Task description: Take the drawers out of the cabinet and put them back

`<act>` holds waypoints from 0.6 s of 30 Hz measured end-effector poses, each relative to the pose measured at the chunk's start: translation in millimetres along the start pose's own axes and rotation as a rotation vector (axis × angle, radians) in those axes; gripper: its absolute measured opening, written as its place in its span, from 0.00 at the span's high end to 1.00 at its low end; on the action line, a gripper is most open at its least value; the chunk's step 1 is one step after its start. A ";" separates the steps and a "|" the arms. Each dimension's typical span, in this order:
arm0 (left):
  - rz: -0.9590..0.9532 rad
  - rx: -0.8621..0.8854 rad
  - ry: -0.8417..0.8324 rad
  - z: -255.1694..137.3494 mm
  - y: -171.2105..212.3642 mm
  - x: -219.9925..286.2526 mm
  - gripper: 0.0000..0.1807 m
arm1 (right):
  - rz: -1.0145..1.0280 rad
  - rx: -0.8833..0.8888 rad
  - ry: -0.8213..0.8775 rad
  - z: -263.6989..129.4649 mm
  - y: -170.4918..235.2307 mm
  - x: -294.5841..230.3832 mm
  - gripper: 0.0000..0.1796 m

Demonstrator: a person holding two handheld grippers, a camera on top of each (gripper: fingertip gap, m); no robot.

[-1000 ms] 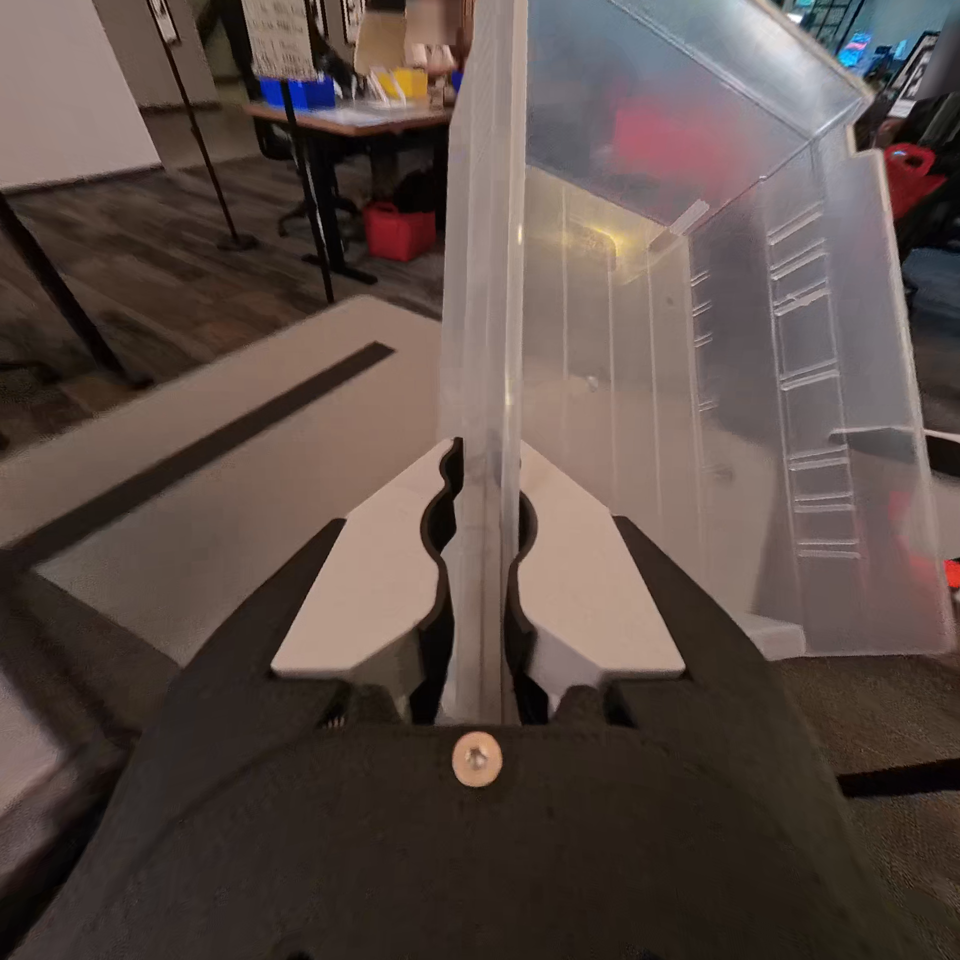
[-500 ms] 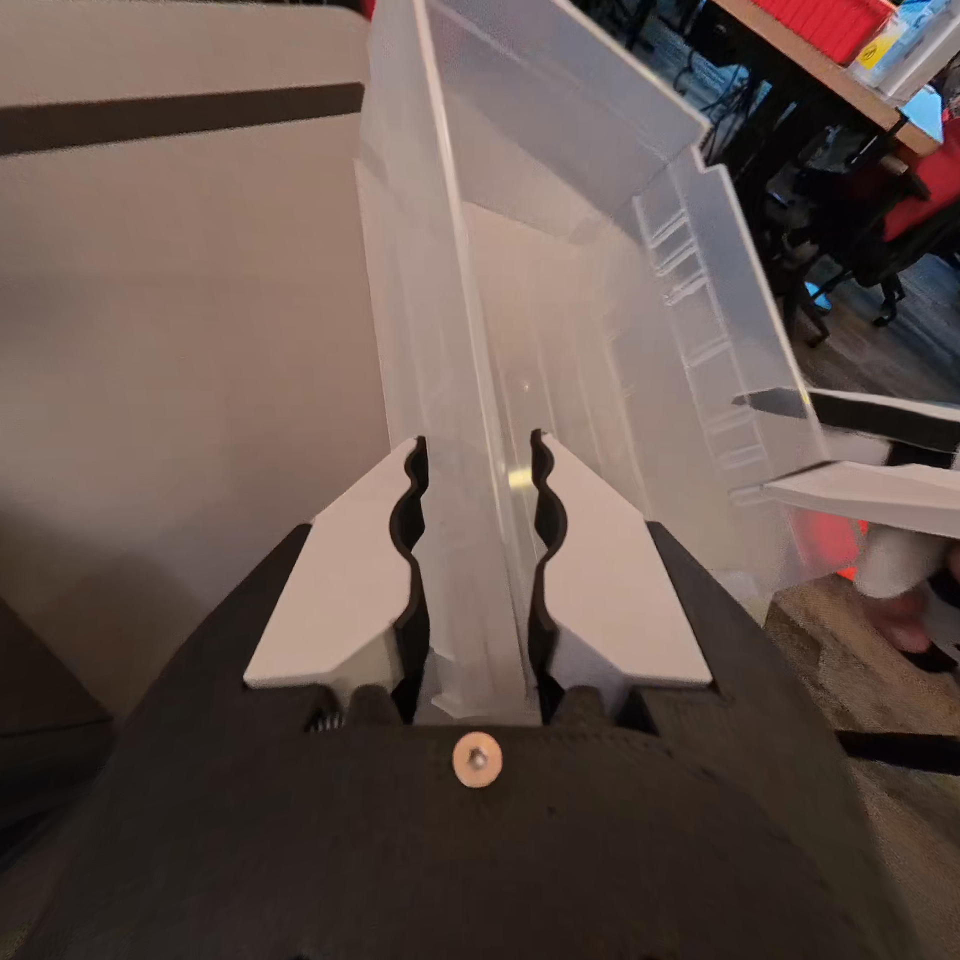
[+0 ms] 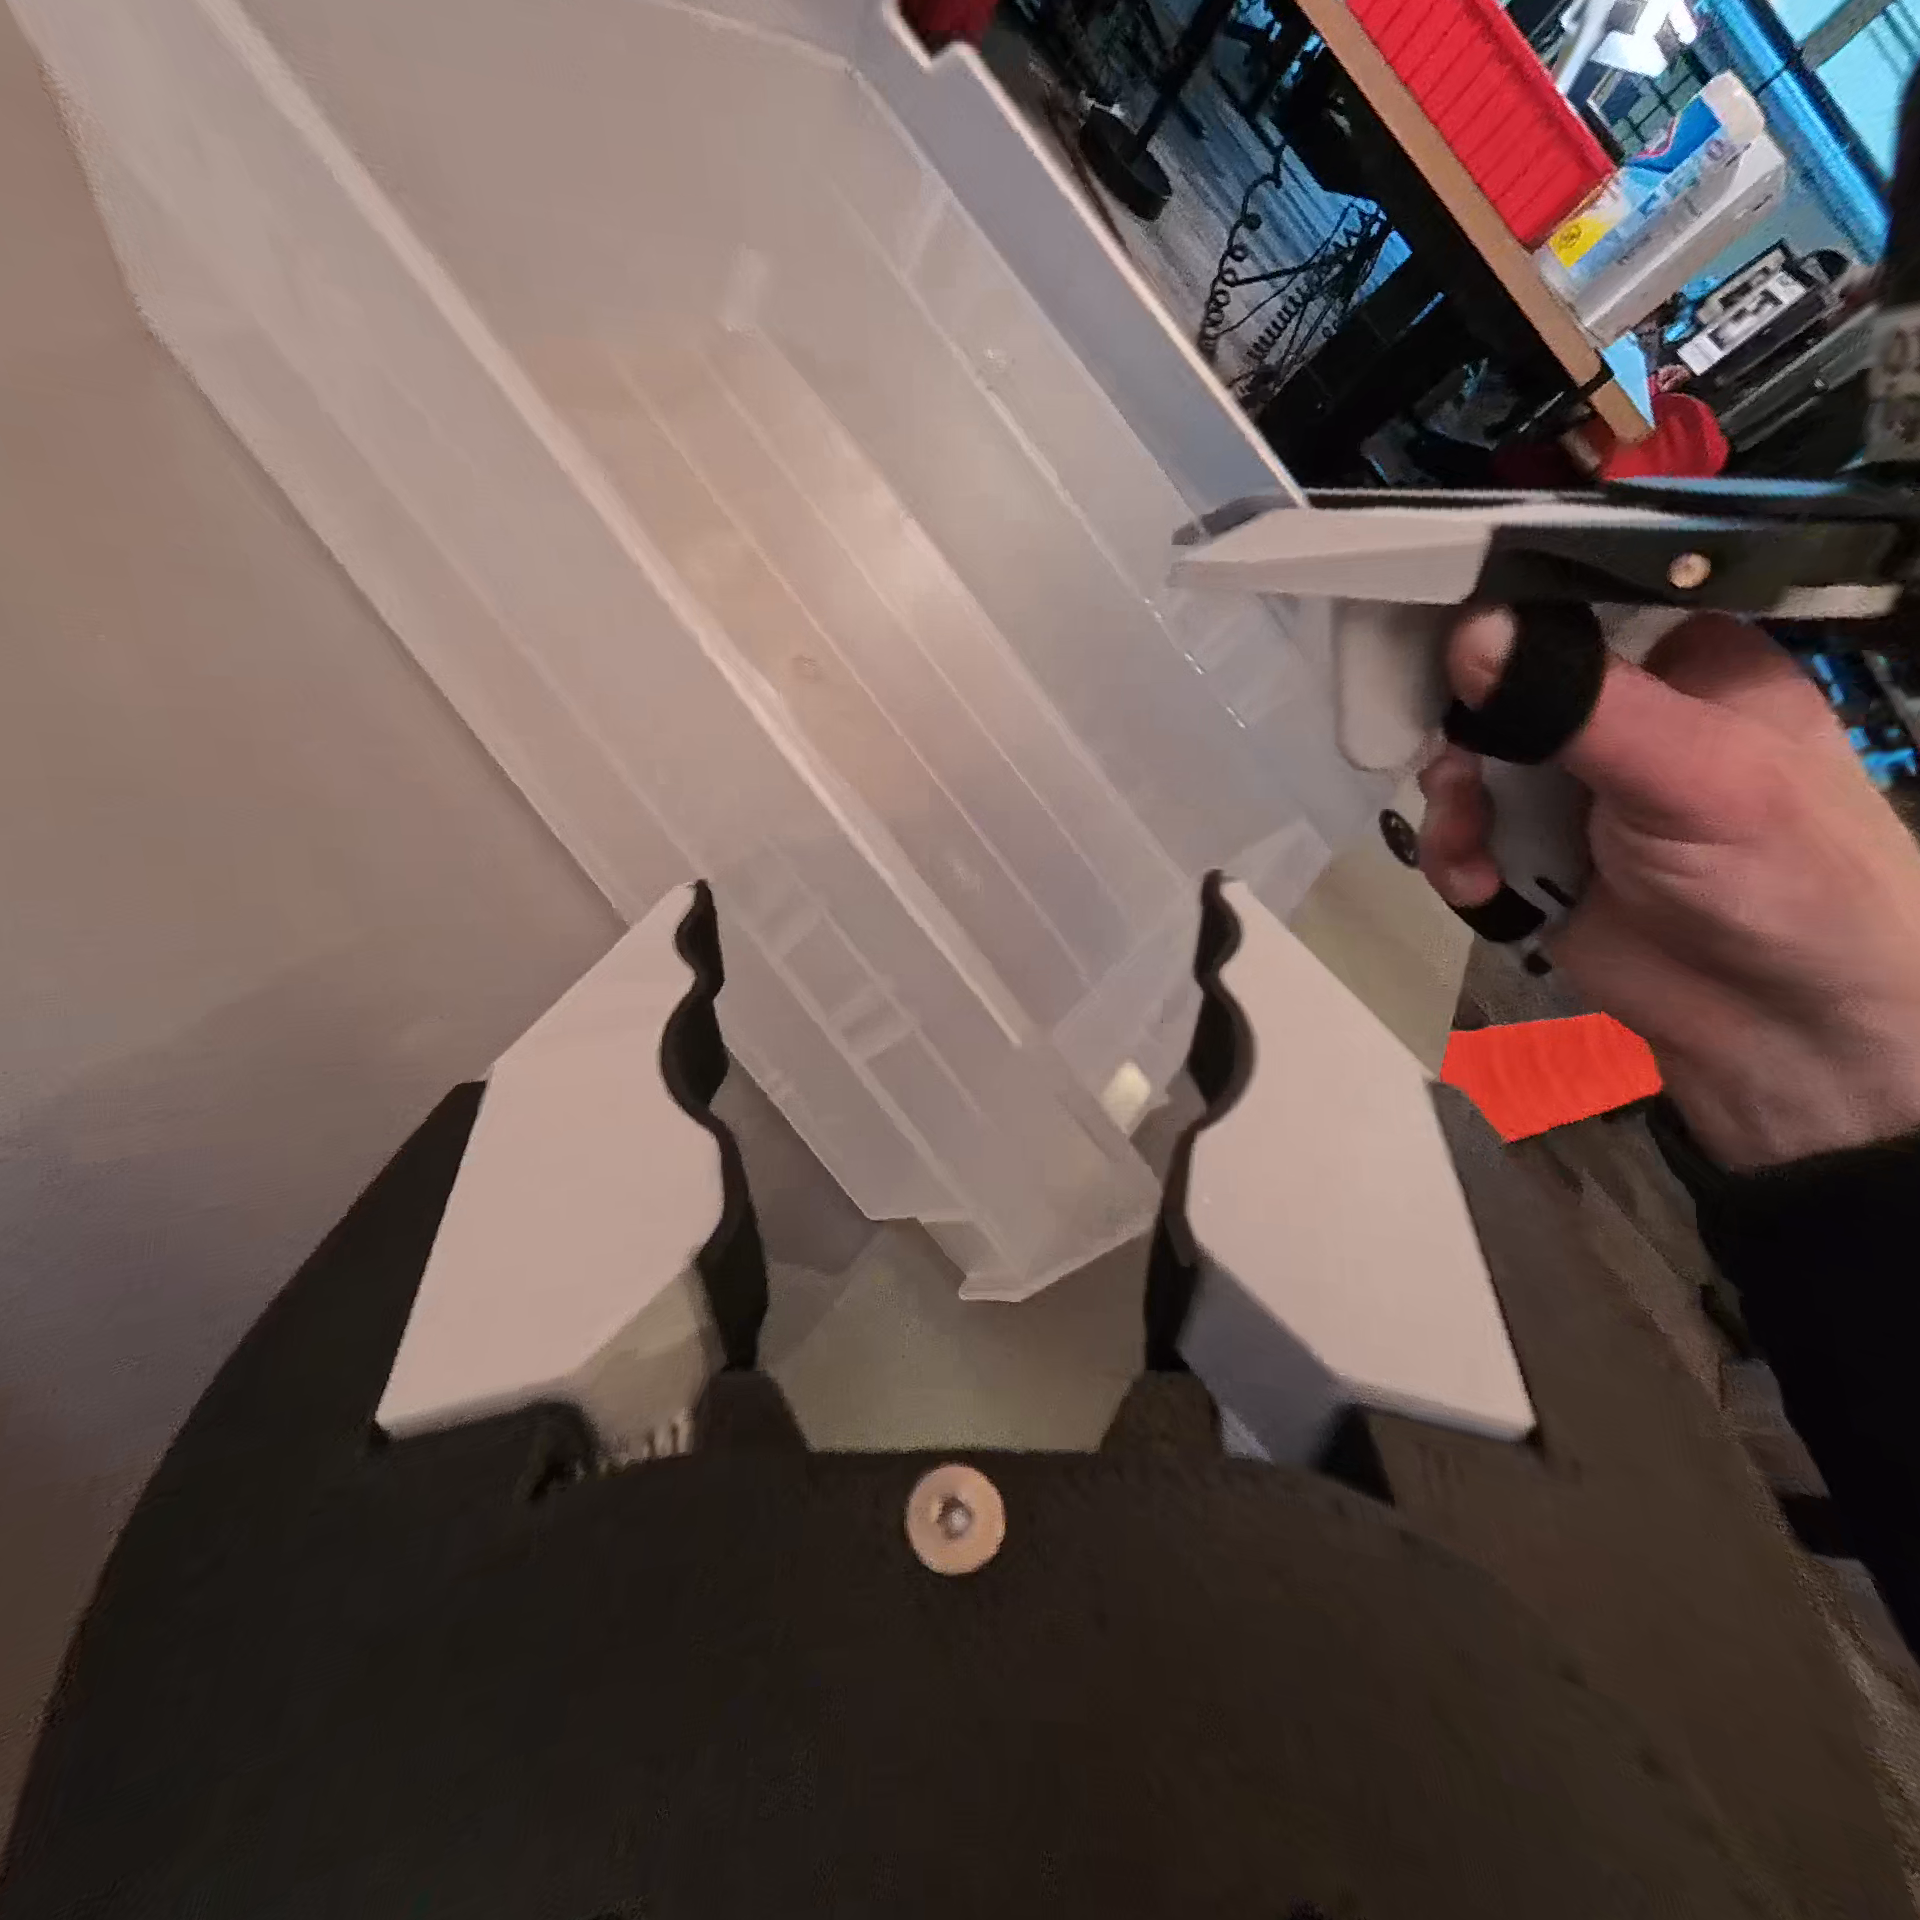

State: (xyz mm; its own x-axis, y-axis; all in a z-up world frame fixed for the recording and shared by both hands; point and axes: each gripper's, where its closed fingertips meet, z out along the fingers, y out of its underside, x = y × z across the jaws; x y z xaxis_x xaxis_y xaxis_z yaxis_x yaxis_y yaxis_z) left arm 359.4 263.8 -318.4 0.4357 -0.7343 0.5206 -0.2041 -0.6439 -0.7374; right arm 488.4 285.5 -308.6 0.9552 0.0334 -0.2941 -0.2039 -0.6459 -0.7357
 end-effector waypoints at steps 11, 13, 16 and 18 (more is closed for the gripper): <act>0.399 0.111 0.098 -77.4 -26.9 63.1 0.43 | -0.097 0.257 0.136 -66.6 -50.8 -20.7 0.60; 0.517 0.205 0.127 -128.7 -41.3 87.5 0.50 | -0.179 0.322 0.135 -91.0 -61.0 -51.6 0.62; 0.650 0.287 0.024 -217.8 -65.6 85.9 0.60 | -0.272 0.387 0.061 -115.7 -67.0 -110.2 0.65; 0.719 0.279 -0.179 -278.7 -80.4 52.8 0.59 | -0.347 0.422 0.010 -126.9 -66.3 -152.1 0.71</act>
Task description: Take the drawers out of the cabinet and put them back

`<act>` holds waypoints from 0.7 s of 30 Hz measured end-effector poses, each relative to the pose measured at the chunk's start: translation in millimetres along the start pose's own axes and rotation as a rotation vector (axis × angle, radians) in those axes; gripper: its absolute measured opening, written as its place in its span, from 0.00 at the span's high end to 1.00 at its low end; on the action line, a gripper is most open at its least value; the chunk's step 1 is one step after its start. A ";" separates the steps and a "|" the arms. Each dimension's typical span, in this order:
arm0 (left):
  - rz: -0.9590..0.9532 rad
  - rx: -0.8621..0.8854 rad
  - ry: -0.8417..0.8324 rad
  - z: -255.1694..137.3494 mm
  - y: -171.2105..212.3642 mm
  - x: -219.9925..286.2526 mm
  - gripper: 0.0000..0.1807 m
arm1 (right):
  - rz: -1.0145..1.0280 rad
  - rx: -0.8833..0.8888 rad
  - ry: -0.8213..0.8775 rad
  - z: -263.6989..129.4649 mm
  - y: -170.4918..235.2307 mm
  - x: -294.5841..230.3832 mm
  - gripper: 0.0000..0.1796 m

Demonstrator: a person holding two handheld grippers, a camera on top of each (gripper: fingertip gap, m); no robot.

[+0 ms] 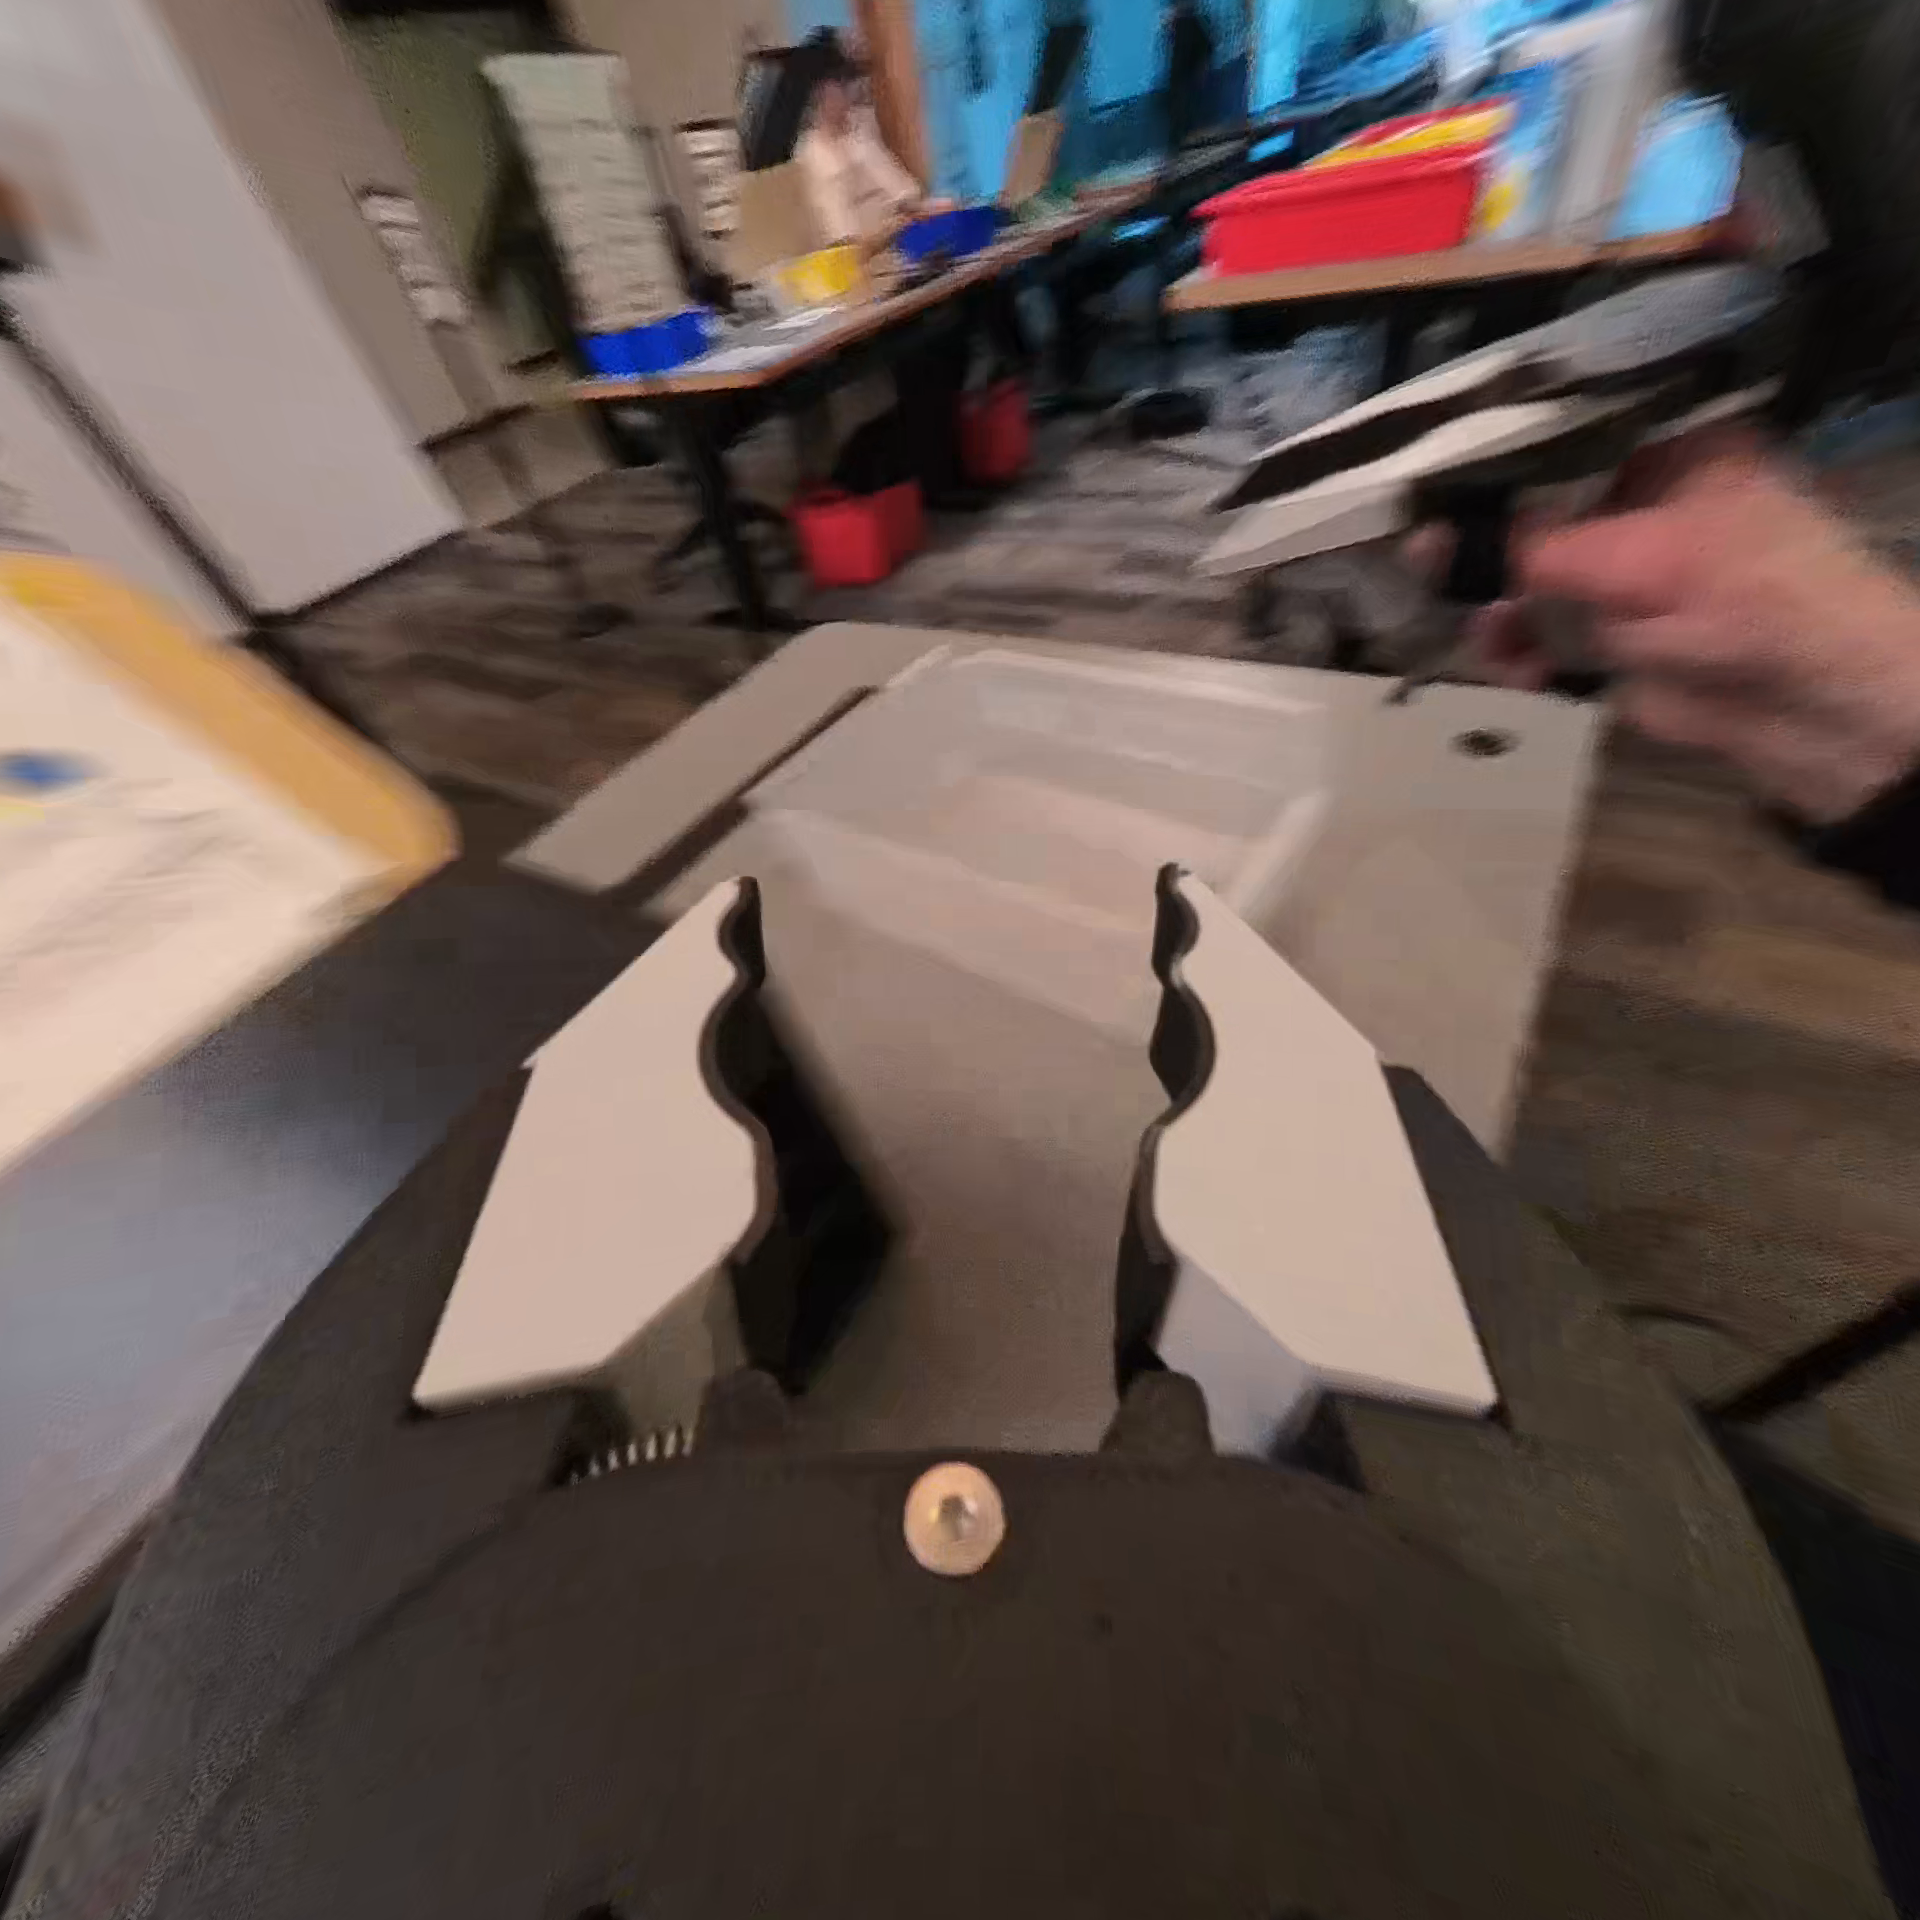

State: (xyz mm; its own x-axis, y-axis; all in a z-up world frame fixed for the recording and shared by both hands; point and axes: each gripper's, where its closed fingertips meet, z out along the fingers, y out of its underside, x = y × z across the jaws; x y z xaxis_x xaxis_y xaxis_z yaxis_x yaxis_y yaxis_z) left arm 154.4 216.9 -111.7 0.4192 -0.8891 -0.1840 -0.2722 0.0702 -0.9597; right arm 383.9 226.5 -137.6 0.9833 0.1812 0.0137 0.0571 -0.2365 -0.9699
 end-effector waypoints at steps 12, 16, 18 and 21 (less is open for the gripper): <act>-0.246 -0.314 -0.999 -336.6 195.5 -324.7 0.58 | -0.064 -0.087 -0.446 10.4 4.8 -220.5 0.70; -0.393 -0.464 -1.011 -371.1 285.0 -350.4 0.59 | -0.103 -0.154 -0.517 13.2 28.1 -268.0 0.69; -0.444 -0.491 -1.023 -374.6 315.9 -356.9 0.61 | -0.074 -0.192 -0.569 12.8 40.5 -290.2 0.68; -0.505 -0.520 -0.981 -368.1 344.6 -357.9 0.65 | -0.042 -0.235 -0.618 10.7 58.5 -316.3 0.67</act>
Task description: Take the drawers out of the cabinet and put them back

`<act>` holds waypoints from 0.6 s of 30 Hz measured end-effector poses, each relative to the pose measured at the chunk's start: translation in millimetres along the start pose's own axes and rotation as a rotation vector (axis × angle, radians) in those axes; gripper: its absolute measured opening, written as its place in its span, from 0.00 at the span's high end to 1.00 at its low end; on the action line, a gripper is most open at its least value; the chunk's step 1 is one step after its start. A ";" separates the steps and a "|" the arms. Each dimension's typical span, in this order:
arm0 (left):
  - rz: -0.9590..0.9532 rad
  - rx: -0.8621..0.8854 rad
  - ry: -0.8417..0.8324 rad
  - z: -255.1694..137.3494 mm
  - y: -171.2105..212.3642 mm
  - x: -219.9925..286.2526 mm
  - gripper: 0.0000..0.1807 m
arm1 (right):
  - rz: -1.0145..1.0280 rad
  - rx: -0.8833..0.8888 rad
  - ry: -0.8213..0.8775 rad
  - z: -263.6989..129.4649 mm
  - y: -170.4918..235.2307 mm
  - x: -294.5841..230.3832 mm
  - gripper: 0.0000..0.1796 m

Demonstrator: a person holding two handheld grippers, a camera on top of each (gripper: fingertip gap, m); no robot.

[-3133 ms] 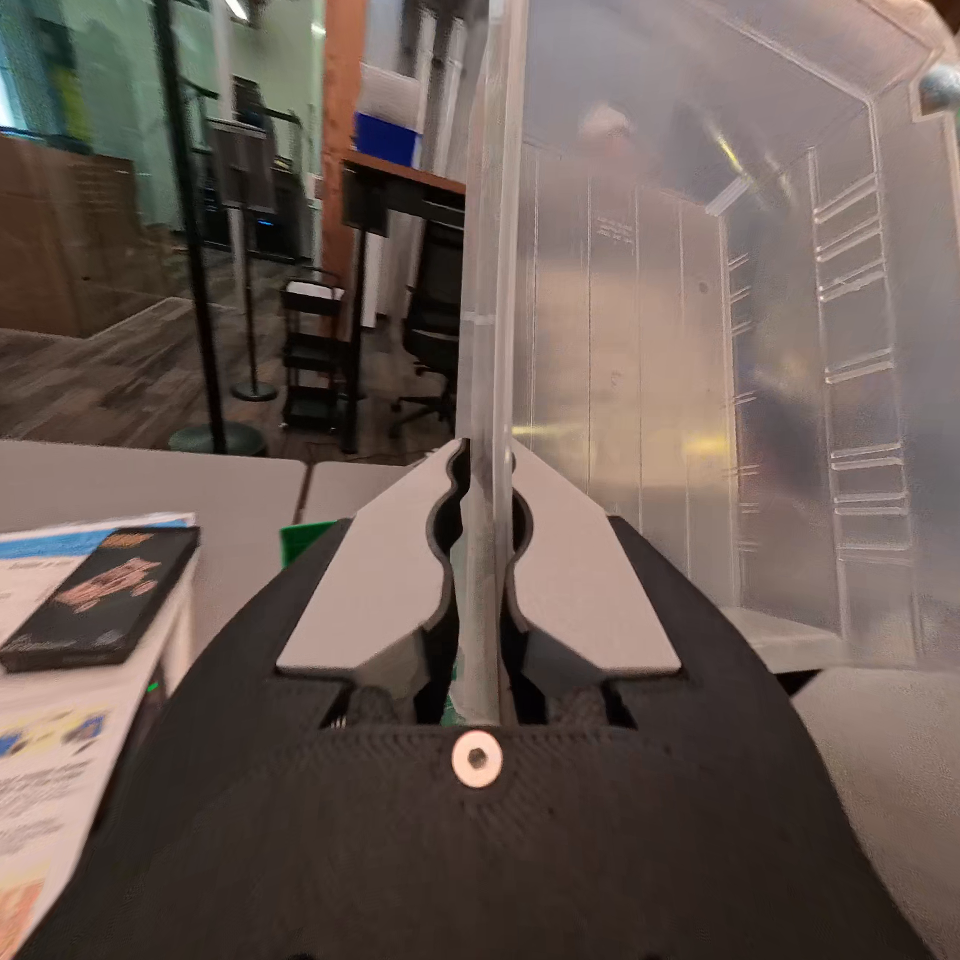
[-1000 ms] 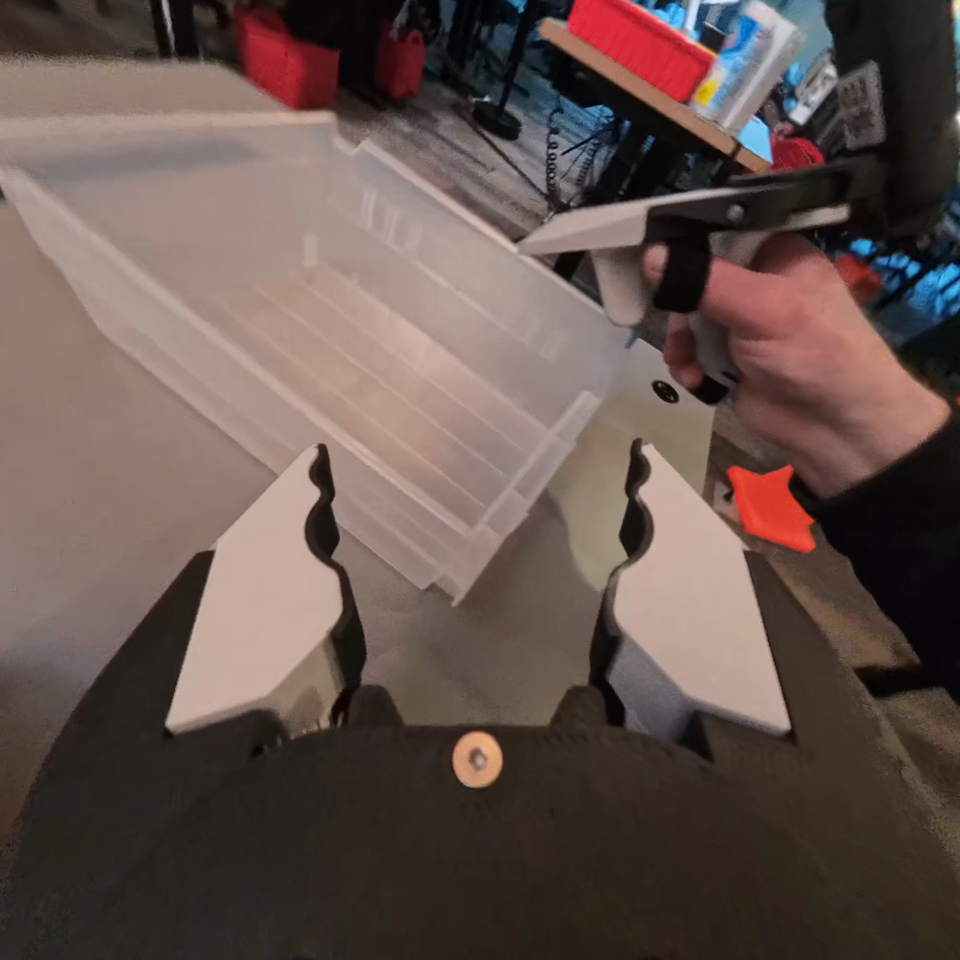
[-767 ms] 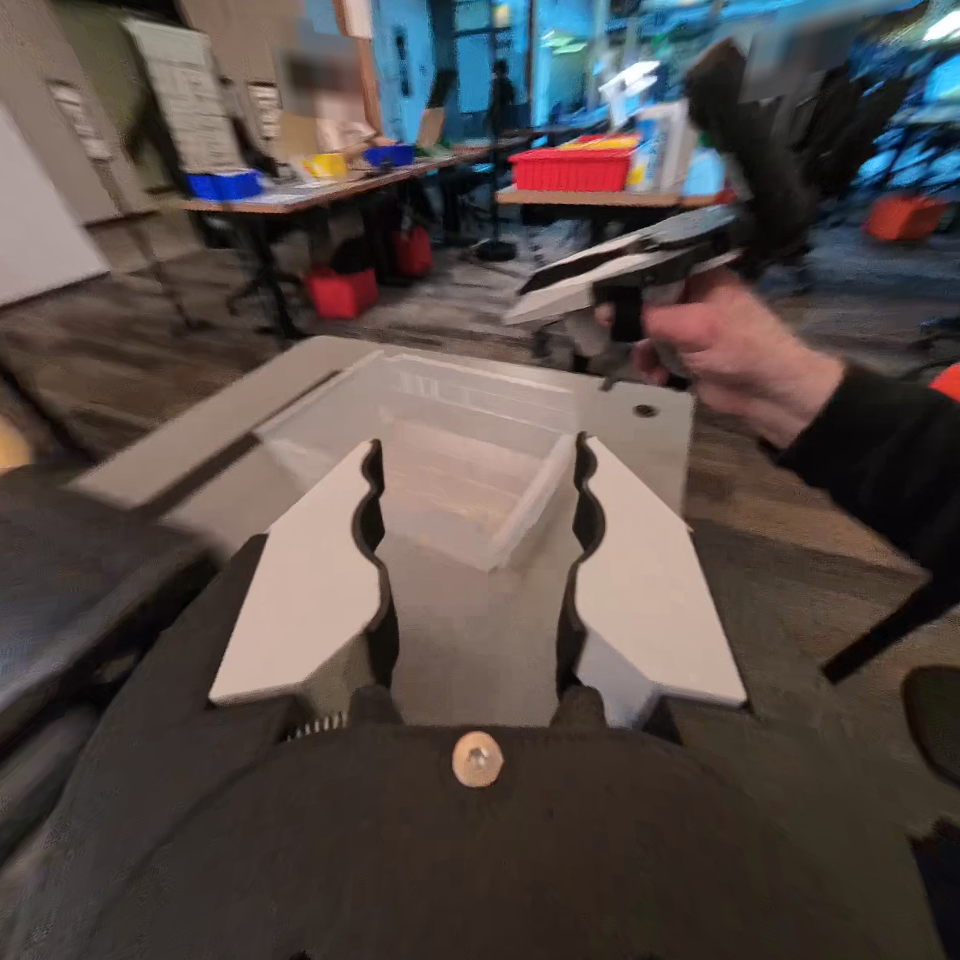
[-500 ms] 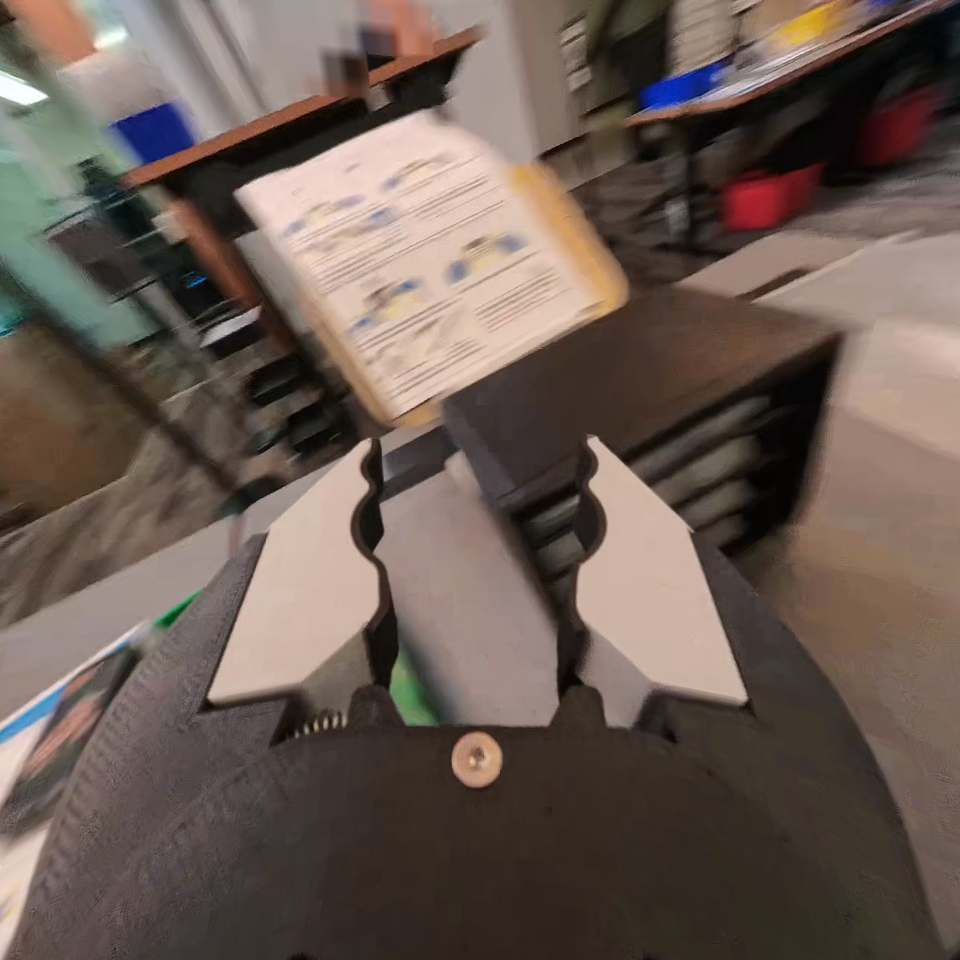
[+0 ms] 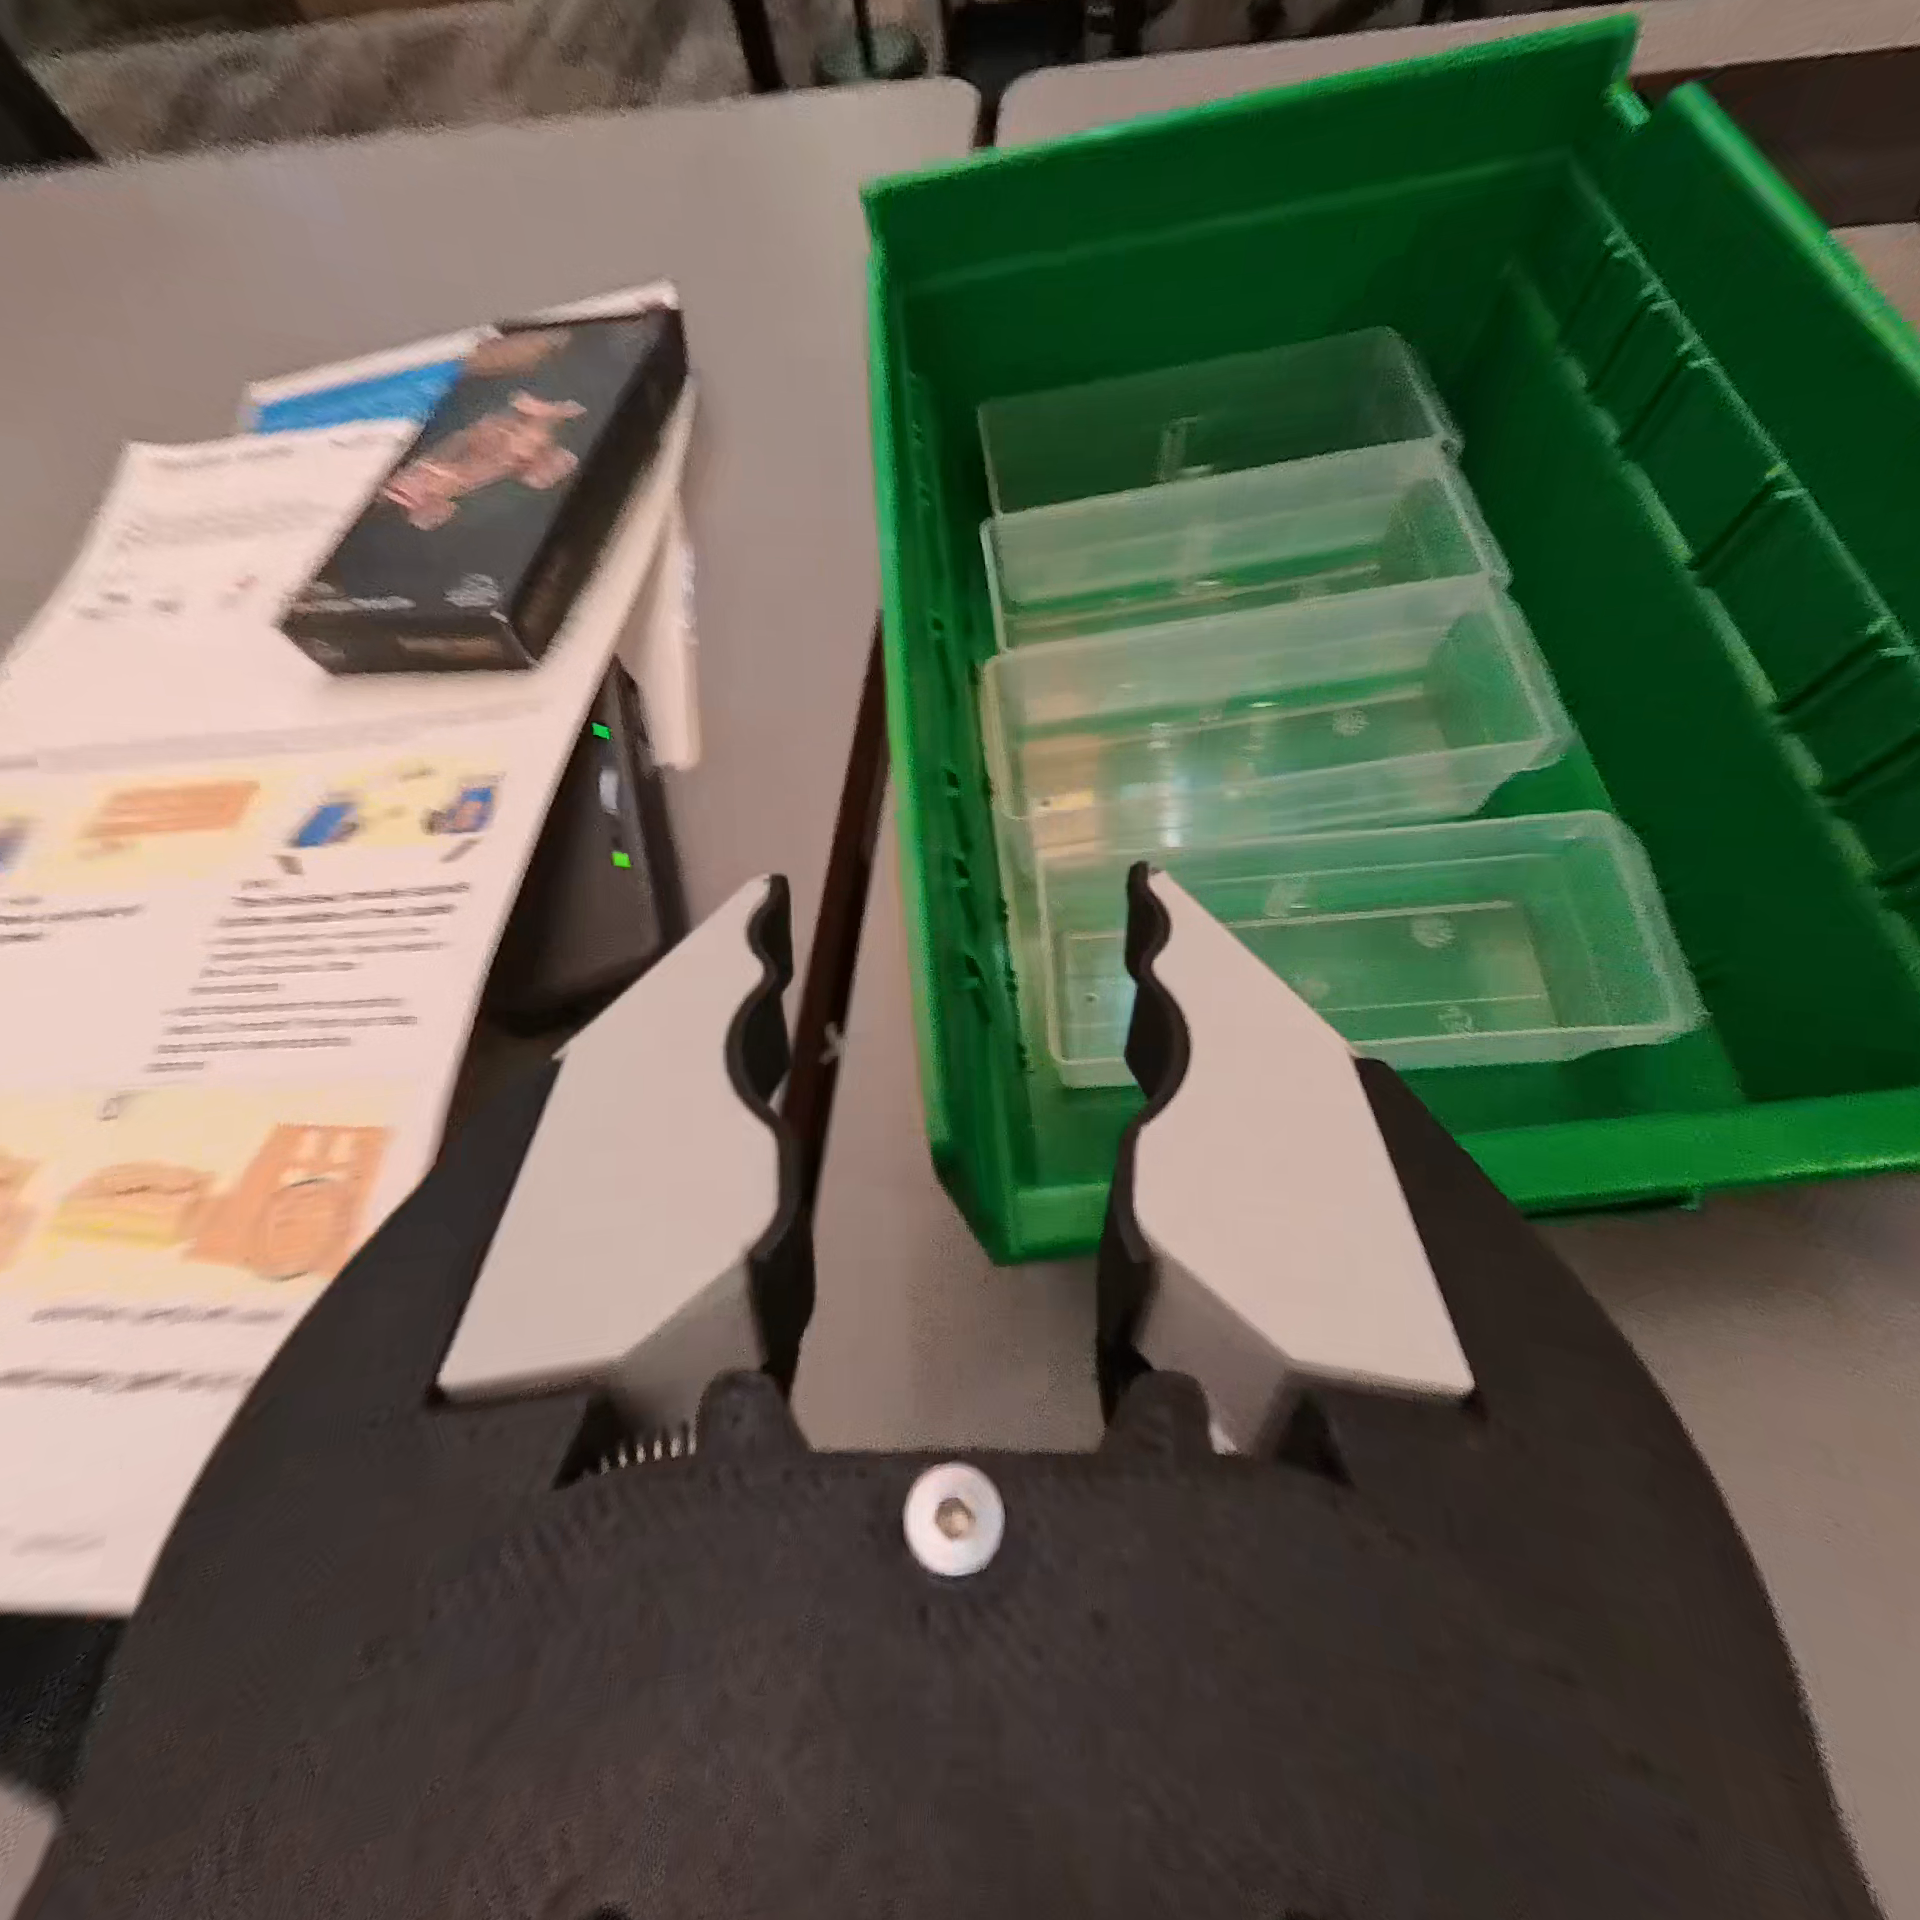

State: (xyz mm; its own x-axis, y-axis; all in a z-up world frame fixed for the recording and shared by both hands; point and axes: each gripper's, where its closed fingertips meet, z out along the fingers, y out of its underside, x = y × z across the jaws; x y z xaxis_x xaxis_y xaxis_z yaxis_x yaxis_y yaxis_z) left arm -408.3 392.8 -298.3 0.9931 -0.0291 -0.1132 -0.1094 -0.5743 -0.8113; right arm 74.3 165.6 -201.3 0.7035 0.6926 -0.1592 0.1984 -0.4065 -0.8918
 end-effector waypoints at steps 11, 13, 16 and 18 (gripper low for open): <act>-0.086 -0.005 0.139 19.5 12.2 6.6 0.98 | 0.015 -0.081 -0.077 36.3 41.7 -14.9 0.70; -0.077 -0.011 0.152 18.0 12.7 11.6 0.98 | 0.014 -0.099 -0.086 39.1 47.7 -15.6 0.70; -0.075 -0.009 0.180 16.8 12.9 17.8 0.99 | 0.011 -0.114 -0.102 41.1 52.7 -18.3 0.70; -0.069 -0.015 0.195 14.0 14.1 23.3 0.98 | 0.009 -0.120 -0.109 41.5 54.9 -19.6 0.70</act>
